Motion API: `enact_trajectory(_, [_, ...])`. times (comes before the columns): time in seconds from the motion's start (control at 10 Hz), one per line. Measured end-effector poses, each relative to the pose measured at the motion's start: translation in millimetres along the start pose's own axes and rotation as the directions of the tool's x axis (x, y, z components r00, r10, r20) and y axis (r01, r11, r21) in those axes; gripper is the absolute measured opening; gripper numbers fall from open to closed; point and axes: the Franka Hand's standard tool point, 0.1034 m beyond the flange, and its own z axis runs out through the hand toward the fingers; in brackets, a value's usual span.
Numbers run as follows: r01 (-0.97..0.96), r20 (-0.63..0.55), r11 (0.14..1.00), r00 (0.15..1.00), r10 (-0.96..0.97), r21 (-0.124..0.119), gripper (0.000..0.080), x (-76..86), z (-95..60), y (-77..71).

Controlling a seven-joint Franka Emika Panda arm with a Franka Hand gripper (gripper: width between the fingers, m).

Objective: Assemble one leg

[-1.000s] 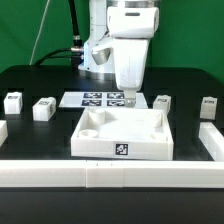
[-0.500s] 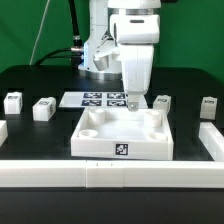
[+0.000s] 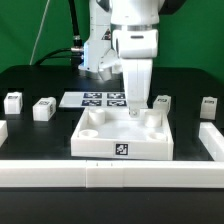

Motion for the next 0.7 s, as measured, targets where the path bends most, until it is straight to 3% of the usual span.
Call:
enact_trajectory(0.3, [-0.032, -0.005, 0.999, 0.999, 0.032, -0.002, 0.0650, 1.6, 7.1, 1.6])
enact_trajectory(0.6, [-0.034, -0.005, 0.999, 0.999, 0.034, 0.000, 0.0255, 0.6, 7.7, 1.0])
enact_trajectory(0.7, [-0.034, -0.005, 0.999, 0.999, 0.034, 0.000, 0.0255, 0.5, 7.6, 1.0])
